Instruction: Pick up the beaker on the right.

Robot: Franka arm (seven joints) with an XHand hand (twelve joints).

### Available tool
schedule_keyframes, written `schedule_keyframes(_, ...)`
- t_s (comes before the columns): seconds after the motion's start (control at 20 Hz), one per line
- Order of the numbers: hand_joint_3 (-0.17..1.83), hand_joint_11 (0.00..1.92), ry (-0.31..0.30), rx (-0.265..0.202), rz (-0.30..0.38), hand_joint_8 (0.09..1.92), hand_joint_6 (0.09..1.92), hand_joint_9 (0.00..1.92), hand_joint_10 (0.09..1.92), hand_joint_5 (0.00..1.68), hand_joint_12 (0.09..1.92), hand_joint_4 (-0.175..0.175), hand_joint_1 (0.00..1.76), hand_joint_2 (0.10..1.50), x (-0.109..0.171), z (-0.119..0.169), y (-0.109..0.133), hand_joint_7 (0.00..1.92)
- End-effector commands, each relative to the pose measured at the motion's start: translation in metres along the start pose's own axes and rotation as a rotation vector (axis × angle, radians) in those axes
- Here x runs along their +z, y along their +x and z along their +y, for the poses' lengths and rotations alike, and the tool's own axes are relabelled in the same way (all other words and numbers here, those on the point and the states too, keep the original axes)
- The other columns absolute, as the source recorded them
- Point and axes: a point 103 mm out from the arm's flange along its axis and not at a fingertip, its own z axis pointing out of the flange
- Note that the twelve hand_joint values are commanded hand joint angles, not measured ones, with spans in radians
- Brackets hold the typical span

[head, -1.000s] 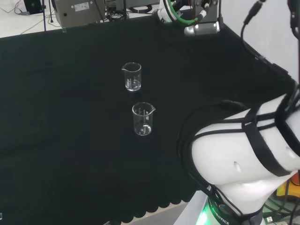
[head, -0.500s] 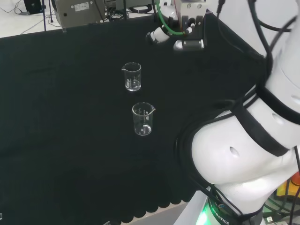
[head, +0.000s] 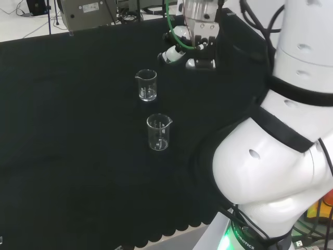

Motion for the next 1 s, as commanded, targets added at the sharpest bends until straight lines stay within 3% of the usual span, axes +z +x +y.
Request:
schedule_keyframes(0.05, -0.17, 0.14, -0.038, -0.050, 0.153, 0.73, 0.09, 0.32, 0.71, 0.26, 1.40, -0.079, 0.76, 0.99, 0.034, 0.058, -0.018, 0.08)
schedule_keyframes(0.2, -0.17, 0.13, -0.026, -0.075, 0.178, 0.73, 0.09, 0.33, 0.71, 0.27, 1.41, -0.078, 0.76, 0.99, 0.044, 0.065, -0.026, 0.08)
schedule_keyframes(0.35, -0.17, 0.10, 0.071, -0.109, 0.202, 0.74, 0.09, 0.31, 0.71, 0.24, 1.41, -0.064, 0.77, 0.97, 0.057, 0.073, -0.030, 0.07)
schedule_keyframes(0.6, -0.17, 0.00, 0.020, -0.144, 0.244, 0.74, 0.09, 0.23, 0.69, 0.24, 1.41, -0.030, 0.77, 0.94, 0.074, 0.077, -0.028, 0.05)
schedule_keyframes(0.8, -0.17, 0.01, -0.007, -0.209, 0.253, 0.73, 0.09, 0.24, 0.69, 0.29, 1.42, -0.024, 0.79, 0.92, 0.084, 0.077, -0.024, 0.06)
schedule_keyframes(1.0, -0.17, 0.01, 0.037, -0.269, 0.259, 0.72, 0.09, 0.25, 0.69, 0.32, 1.42, -0.021, 0.82, 0.90, 0.094, 0.078, -0.016, 0.06)
